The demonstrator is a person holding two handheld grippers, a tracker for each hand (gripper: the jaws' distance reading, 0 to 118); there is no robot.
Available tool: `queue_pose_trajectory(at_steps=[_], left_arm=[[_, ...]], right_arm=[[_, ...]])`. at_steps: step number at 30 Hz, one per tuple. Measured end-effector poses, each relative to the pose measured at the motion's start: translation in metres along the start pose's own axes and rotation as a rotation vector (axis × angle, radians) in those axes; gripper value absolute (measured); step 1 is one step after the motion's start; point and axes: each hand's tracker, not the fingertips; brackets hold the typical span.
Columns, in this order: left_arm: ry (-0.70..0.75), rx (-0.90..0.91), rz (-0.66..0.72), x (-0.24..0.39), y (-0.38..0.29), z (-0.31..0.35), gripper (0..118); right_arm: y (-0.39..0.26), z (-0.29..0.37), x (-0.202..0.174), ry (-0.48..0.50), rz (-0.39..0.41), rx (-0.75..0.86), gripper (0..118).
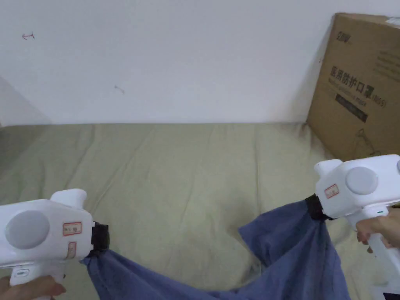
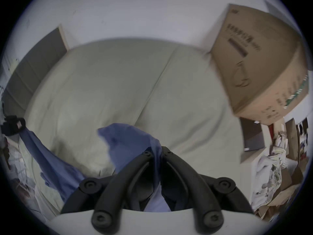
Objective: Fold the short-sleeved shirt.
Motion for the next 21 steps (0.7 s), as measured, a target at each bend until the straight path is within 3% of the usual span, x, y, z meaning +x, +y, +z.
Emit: queue_pose_trajectory(at_steps=[9, 13, 17, 19, 21], left_arm=[[0.132, 0.151, -0.134, 0.018, 0.108, 0.079, 2], [0.176, 0.227, -0.140, 0.028, 0.155, 0.116, 2], [0.210, 0.268, -0.127, 0.027, 0.195, 0.140, 2], [0.239, 0.290, -0.124, 0.022, 0.218, 0.150, 2], [0.278, 0.321, -0.114, 0.018, 0.238, 0.159, 2]], right_arm=[[0.076, 0.142, 0.062, -0.010, -0.195, 0.166, 6], [0.103, 0.175, 0.072, 0.090, -0.346, 0.243, 6], [0.140, 0.196, 0.076, 0.075, -0.339, 0.275, 6], [0.158, 0.204, 0.082, 0.147, -0.449, 0.298, 6], [0.175, 0.212, 0.083, 0.192, -0.496, 0.324, 6]])
